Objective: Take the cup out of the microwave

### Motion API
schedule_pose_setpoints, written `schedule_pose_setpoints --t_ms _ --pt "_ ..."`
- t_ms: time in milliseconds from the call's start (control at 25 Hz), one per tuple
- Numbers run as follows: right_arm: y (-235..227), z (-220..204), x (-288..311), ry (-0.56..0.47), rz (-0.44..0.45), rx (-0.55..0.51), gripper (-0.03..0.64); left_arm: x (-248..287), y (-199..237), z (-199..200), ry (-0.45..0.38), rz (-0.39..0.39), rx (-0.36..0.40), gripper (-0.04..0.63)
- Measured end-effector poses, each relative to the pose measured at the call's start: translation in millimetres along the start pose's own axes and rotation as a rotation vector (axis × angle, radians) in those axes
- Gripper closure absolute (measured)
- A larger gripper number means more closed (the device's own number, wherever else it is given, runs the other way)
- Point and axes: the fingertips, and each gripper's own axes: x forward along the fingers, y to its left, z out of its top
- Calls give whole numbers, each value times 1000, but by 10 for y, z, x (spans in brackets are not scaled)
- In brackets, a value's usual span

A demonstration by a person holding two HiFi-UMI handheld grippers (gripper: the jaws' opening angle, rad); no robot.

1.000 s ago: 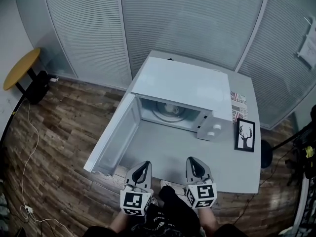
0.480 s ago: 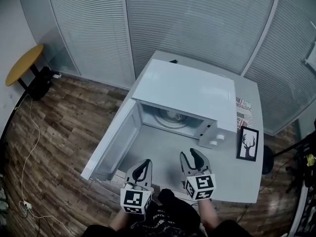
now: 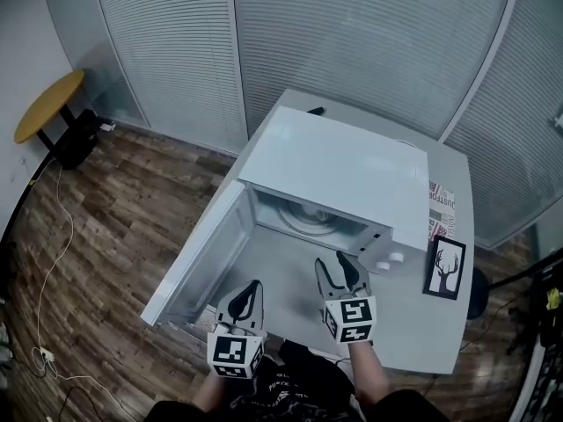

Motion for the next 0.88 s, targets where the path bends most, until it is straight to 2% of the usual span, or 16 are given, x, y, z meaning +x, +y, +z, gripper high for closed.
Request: schedule_pose_setpoints --t_ms 160,440,880 --pt "-146 40 213 5 -26 21 436 -1 11 -5 7 11 -4 589" --pt "-281 83 532 24 -43 -6 436 19 -68 -77 36 0 -6 588" --pt "-423 -5 940 74 -49 19 436 -52 80 -104 54 62 -23 589"
